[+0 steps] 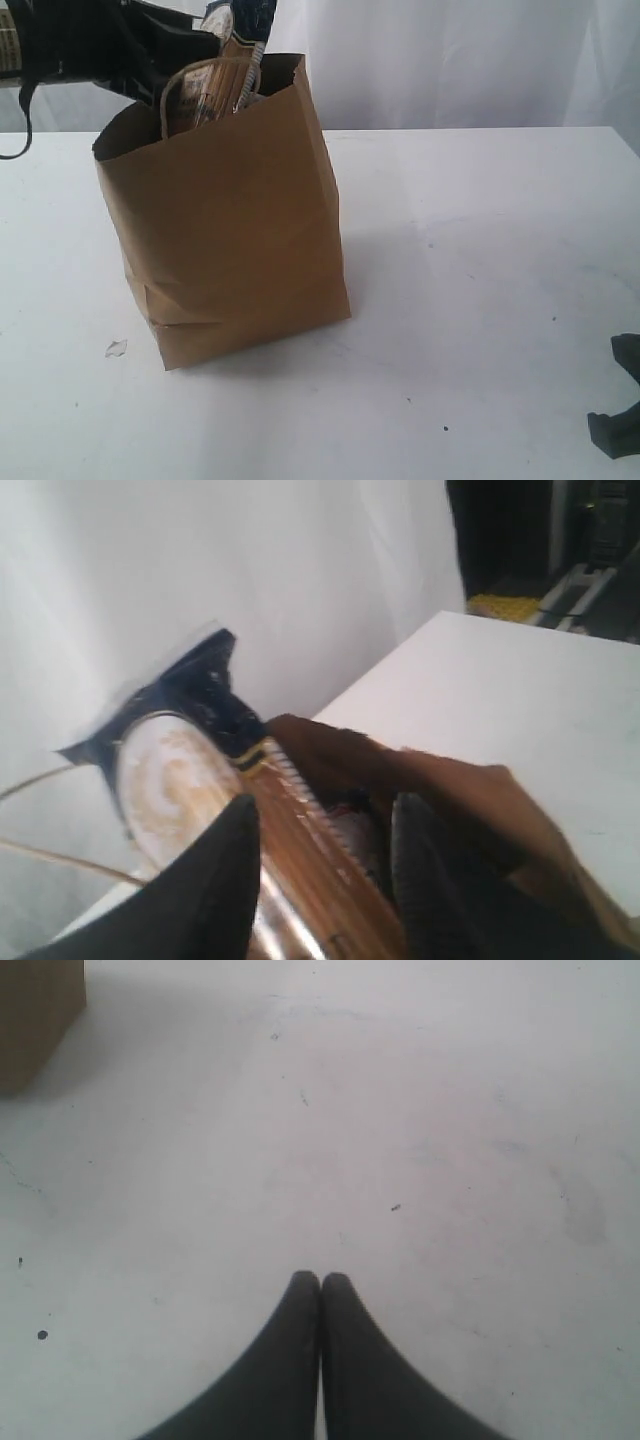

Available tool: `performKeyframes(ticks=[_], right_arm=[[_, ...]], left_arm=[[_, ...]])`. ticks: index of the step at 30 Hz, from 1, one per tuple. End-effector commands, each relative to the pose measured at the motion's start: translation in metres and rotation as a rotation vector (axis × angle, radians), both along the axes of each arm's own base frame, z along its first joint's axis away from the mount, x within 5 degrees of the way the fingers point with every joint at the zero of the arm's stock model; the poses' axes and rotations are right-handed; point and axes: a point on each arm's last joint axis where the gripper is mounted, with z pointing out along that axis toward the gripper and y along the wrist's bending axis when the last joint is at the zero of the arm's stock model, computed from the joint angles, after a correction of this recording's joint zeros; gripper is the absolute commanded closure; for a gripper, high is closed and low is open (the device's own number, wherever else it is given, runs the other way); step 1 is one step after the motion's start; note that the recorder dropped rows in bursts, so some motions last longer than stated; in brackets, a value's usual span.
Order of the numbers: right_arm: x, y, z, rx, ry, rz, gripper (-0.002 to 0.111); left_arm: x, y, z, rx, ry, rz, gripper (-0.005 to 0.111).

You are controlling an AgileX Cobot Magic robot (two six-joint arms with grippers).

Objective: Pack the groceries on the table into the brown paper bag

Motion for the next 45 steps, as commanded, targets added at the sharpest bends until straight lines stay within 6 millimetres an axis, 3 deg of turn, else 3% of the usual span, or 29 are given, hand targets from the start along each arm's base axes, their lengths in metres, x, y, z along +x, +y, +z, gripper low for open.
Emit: performKeyframes(ticks=[1, 5, 8, 14, 19, 28, 30, 31, 32, 34, 36, 40, 42, 45], right_arm=[[0.001, 0.000, 0.002, -0.002, -0.010, -0.002, 0.108], [0.001, 0.000, 0.002, -0.002, -0.010, -0.002, 0.108], [0.001, 0.000, 0.002, -0.002, -0.010, -0.002, 0.108], [0.001, 0.000, 0.002, -0.002, -0.009, -0.001, 0.108], [0.001, 0.000, 0.002, -0.002, -0.009, -0.001, 0.108], [0.001, 0.000, 0.002, -0.002, -0.009, -0.001, 0.108], [0.001, 0.000, 0.002, -0.002, -0.009, -0.001, 0.108], [0.001, 0.000, 0.002, -0.002, -0.007, 0.001, 0.108], [0.001, 0.000, 0.002, -0.001, -0.006, 0.001, 0.108], [0.001, 0.000, 0.002, -0.001, -0.006, 0.001, 0.108], [0.001, 0.000, 0.002, -0.001, -0.006, 0.001, 0.108], [0.001, 0.000, 0.002, -0.001, -0.006, 0.001, 0.108], [0.001, 0.000, 0.002, -0.001, -0.006, 0.001, 0.108], [0.001, 0.000, 0.002, -0.001, -0.006, 0.001, 0.108]], left_arm=[[-0.004, 0.024, 0.024, 0.059, -0.104, 0.259, 0.061], [-0.012, 0.051, 0.043, 0.077, -0.159, 0.513, 0.080], [-0.021, 0.066, 0.055, 0.076, -0.190, 0.646, 0.106], [-0.032, 0.079, 0.065, 0.059, -0.212, 0.754, 0.106], [-0.034, 0.087, 0.058, 0.084, -0.194, 0.827, 0.106], [-0.034, 0.124, 0.017, 0.190, -0.087, 1.017, 0.107], [-0.039, 0.148, -0.008, 0.135, 0.109, 1.118, 0.107], [-0.047, 0.157, -0.024, 0.143, 0.261, 1.097, 0.107], [-0.052, 0.155, -0.030, 0.143, 0.292, 1.035, 0.107], [-0.072, 0.144, -0.032, 0.136, 0.123, 0.862, 0.107], [-0.112, 0.142, -0.038, -0.001, -0.120, 0.866, 0.107], [-0.176, 0.140, -0.106, -0.036, -0.110, 0.875, 0.107], [-0.193, 0.139, -0.121, -0.031, -0.138, 0.868, 0.107], [-0.205, 0.137, -0.125, -0.031, -0.076, 0.864, 0.107]])
